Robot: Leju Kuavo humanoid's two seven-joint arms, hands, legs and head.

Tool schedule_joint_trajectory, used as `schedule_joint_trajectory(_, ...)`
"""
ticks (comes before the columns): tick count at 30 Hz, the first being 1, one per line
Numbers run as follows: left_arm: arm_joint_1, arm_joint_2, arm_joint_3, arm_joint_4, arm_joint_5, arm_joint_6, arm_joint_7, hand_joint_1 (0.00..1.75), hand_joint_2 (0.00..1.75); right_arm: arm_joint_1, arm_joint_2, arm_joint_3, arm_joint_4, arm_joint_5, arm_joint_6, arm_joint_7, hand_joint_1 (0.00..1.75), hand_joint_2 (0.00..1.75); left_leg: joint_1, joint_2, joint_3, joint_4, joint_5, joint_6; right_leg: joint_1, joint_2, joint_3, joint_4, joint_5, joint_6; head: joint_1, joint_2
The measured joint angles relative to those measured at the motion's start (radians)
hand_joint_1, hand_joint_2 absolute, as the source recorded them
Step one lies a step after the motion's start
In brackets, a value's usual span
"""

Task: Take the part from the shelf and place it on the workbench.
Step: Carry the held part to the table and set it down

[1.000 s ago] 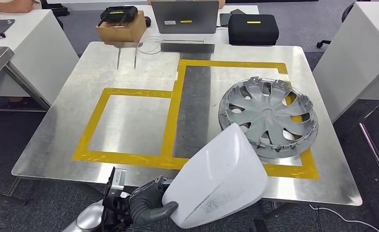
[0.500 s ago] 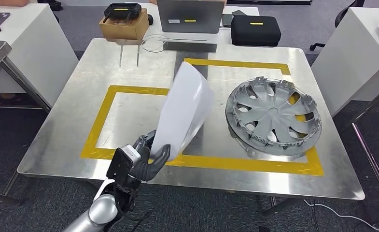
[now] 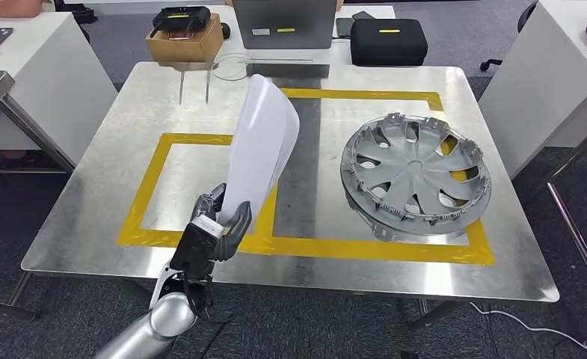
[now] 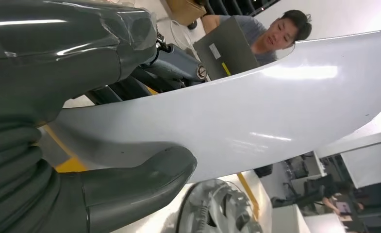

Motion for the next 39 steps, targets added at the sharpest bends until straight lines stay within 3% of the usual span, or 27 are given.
schedule_joint_trajectory(1, -0.002, 0.0, 0.0, 0.016, -0.013, 0.008, 0.004, 1.75, 1.75, 0.0, -0.004, 0.002, 0.0, 0.002, 0.003, 0.001, 0.0, 0.0, 0.005, 0.0, -0.019, 0.039, -0.008, -0.004, 0.0, 0.001, 0.0, 0.0, 0.0, 0.0, 0.0, 0.0)
schedule_joint_trajectory(2, -0.004, -0.001, 0.0, 0.031, -0.028, 0.015, 0.012, 1.75, 1.75, 0.0, -0.007, 0.005, 0.0, 0.004, 0.005, 0.002, 0.0, 0.0, 0.009, 0.0, -0.02, 0.04, 0.004, -0.005, 0.0, 0.001, 0.001, 0.0, 0.0, 0.0, 0.0, 0.0)
schedule_joint_trajectory(4, -0.011, -0.001, 0.001, 0.056, -0.07, 0.025, 0.04, 1.75, 1.75, -0.002, -0.014, 0.011, 0.0, 0.012, 0.007, 0.006, 0.0, 0.0, 0.014, 0.0, 0.028, -0.062, 0.07, -0.003, -0.001, 0.004, 0.003, 0.0, 0.0, 0.001, -0.001, 0.0)
schedule_joint_trajectory(6, -0.02, 0.0, 0.001, 0.085, -0.134, 0.027, 0.081, 1.75, 1.75, -0.004, -0.019, 0.018, 0.0, 0.019, 0.008, 0.011, 0.0, 0.0, 0.012, -0.002, 0.087, -0.184, 0.114, 0.004, 0.001, 0.006, 0.003, -0.001, 0.001, 0.004, 0.0, 0.0)
schedule_joint_trajectory(7, -0.025, 0.0, 0.001, 0.105, -0.173, 0.025, 0.103, 1.75, 1.75, -0.004, -0.022, 0.021, 0.0, 0.02, 0.008, 0.014, 0.0, 0.0, 0.009, -0.003, 0.101, -0.216, 0.12, 0.008, 0.003, 0.006, 0.001, -0.002, 0.003, 0.007, 0.0, 0.0)
schedule_joint_trajectory(11, -0.053, -0.007, 0.002, 0.222, -0.325, 0.009, 0.167, 1.75, 1.75, 0.0, -0.028, 0.031, 0.002, 0.02, 0.008, 0.026, 0.0, 0.0, 0.004, -0.002, 0.103, -0.242, 0.128, 0.032, 0.002, 0.004, -0.013, 0.001, 0.005, 0.027, 0.001, 0.0)
schedule_joint_trajectory(13, -0.08, -0.021, 0.001, 0.283, -0.366, 0.005, 0.176, 1.75, 1.75, -0.001, -0.032, 0.034, 0.003, 0.02, 0.009, 0.031, 0.0, 0.0, 0.004, 0.0, 0.104, -0.255, 0.14, 0.046, 0.003, 0.003, -0.052, 0.076, -0.033, 0.021, 0.004, 0.0)
schedule_joint_trajectory(15, -0.097, -0.034, 0.001, 0.331, -0.377, 0.004, 0.177, 1.75, 1.75, -0.002, -0.037, 0.035, 0.006, 0.019, 0.009, 0.034, 0.0, 0.0, -0.003, 0.001, 0.101, -0.256, 0.143, 0.051, 0.005, 0.003, -0.118, 0.215, -0.09, 0.013, 0.006, 0.0)
schedule_joint_trajectory(16, -0.099, -0.037, 0.001, 0.35, -0.379, 0.004, 0.178, 1.75, 1.75, -0.001, -0.039, 0.036, 0.007, 0.019, 0.009, 0.034, 0.0, 0.0, -0.006, 0.001, 0.099, -0.256, 0.143, 0.053, 0.005, 0.003, -0.143, 0.268, -0.106, 0.013, 0.007, 0.0)
schedule_joint_trajectory(17, -0.101, -0.04, 0.001, 0.365, -0.379, 0.004, 0.179, 1.75, 1.75, 0.001, -0.041, 0.037, 0.008, 0.018, 0.009, 0.035, 0.0, 0.0, -0.009, 0.001, 0.099, -0.255, 0.144, 0.053, 0.006, 0.002, -0.151, 0.285, -0.106, 0.017, 0.007, 0.0)
schedule_joint_trajectory(18, -0.102, -0.042, 0.001, 0.376, -0.379, 0.003, 0.179, 1.75, 1.75, 0.002, -0.042, 0.038, 0.008, 0.018, 0.009, 0.035, 0.0, 0.0, -0.011, 0.001, 0.099, -0.254, 0.144, 0.053, 0.006, 0.002, -0.138, 0.259, -0.091, 0.024, 0.007, 0.0)
schedule_joint_trajectory(20, -0.107, -0.047, 0.001, 0.393, -0.379, 0.003, 0.18, 1.75, 1.75, 0.001, -0.045, 0.04, 0.009, 0.018, 0.009, 0.036, 0.0, 0.0, -0.013, -0.001, 0.098, -0.249, 0.142, 0.051, 0.006, -0.001, -0.068, 0.12, -0.039, 0.035, 0.007, 0.0)
schedule_joint_trajectory(22, -0.114, -0.051, 0.001, 0.405, -0.38, 0.003, 0.18, 1.75, 1.75, -0.001, -0.046, 0.041, 0.009, 0.019, 0.009, 0.036, 0.0, 0.0, -0.019, -0.002, 0.092, -0.239, 0.138, 0.045, 0.009, -0.003, -0.016, 0.014, -0.004, 0.029, 0.007, 0.0)
schedule_joint_trajectory(25, -0.117, -0.053, 0.001, 0.417, -0.381, 0.004, 0.18, 1.75, 1.75, 0.0, -0.046, 0.042, 0.01, 0.019, 0.009, 0.037, 0.0, 0.0, -0.02, -0.002, 0.086, -0.233, 0.134, 0.037, 0.011, -0.002, -0.007, -0.002, 0.005, 0.015, 0.006, 0.0)
schedule_joint_trajectory(27, -0.12, -0.053, 0.002, 0.423, -0.388, 0.003, 0.182, 1.75, 1.75, 0.001, -0.045, 0.043, 0.011, 0.018, 0.009, 0.037, 0.0, 0.0, -0.016, -0.002, 0.072, -0.201, 0.11, 0.026, 0.004, -0.001, -0.005, -0.005, 0.007, 0.007, 0.003, 0.0)
schedule_joint_trajectory(30, -0.135, -0.056, 0.001, 0.446, -0.421, -0.003, 0.201, 1.75, 1.75, -0.003, -0.045, 0.043, 0.013, 0.013, 0.008, 0.042, 0.0, 0.0, -0.003, -0.002, -0.007, -0.024, 0.021, 0.004, 0.002, 0.0, -0.004, -0.006, 0.008, 0.0, -0.004, 0.0)
schedule_joint_trajectory(31, -0.142, -0.059, 0.002, 0.462, -0.433, -0.005, 0.207, 1.75, 1.75, -0.005, -0.046, 0.043, 0.013, 0.013, 0.007, 0.043, 0.0, 0.0, 0.002, -0.001, -0.035, 0.034, 0.002, -0.001, 0.002, 0.0, -0.004, -0.005, 0.008, -0.001, -0.004, 0.0)
schedule_joint_trajectory(32, -0.151, -0.064, 0.004, 0.482, -0.442, -0.005, 0.209, 1.75, 1.75, -0.009, -0.047, 0.043, 0.014, 0.012, 0.005, 0.041, 0.0, 0.0, 0.005, -0.001, -0.048, 0.061, 0.002, -0.003, 0.002, 0.0, -0.004, -0.005, 0.008, -0.001, -0.005, 0.0)
schedule_joint_trajectory(33, -0.162, -0.07, 0.007, 0.504, -0.45, -0.005, 0.209, 1.75, 1.75, -0.015, -0.049, 0.043, 0.014, 0.01, 0.003, 0.038, 0.0, 0.0, 0.008, -0.001, -0.042, 0.046, 0.022, -0.004, 0.001, 0.001, -0.003, -0.005, 0.008, 0.0, -0.005, 0.0)
schedule_joint_trajectory(36, -0.205, -0.089, 0.022, 0.568, -0.471, 0.0, 0.201, 1.75, 1.75, -0.041, -0.053, 0.041, 0.012, 0.006, -0.001, 0.029, 0.0, 0.0, 0.01, -0.001, 0.051, -0.149, 0.118, 0.005, 0.004, 0.004, 0.001, -0.005, 0.009, 0.002, -0.004, 0.0)
schedule_joint_trajectory(37, -0.219, -0.095, 0.025, 0.587, -0.481, 0.004, 0.199, 1.75, 1.75, -0.049, -0.054, 0.041, 0.011, 0.005, -0.002, 0.027, 0.0, 0.0, 0.008, -0.002, 0.076, -0.197, 0.13, 0.01, 0.006, 0.005, -0.001, -0.005, 0.01, 0.004, -0.004, 0.0)
schedule_joint_trajectory(39, -0.241, -0.104, 0.03, 0.628, -0.505, 0.024, 0.204, 1.75, 1.75, -0.059, -0.056, 0.041, 0.007, 0.009, -0.001, 0.024, 0.0, 0.0, 0.001, -0.002, 0.089, -0.224, 0.128, 0.018, 0.008, 0.005, -0.006, -0.007, 0.014, 0.014, -0.004, 0.0)
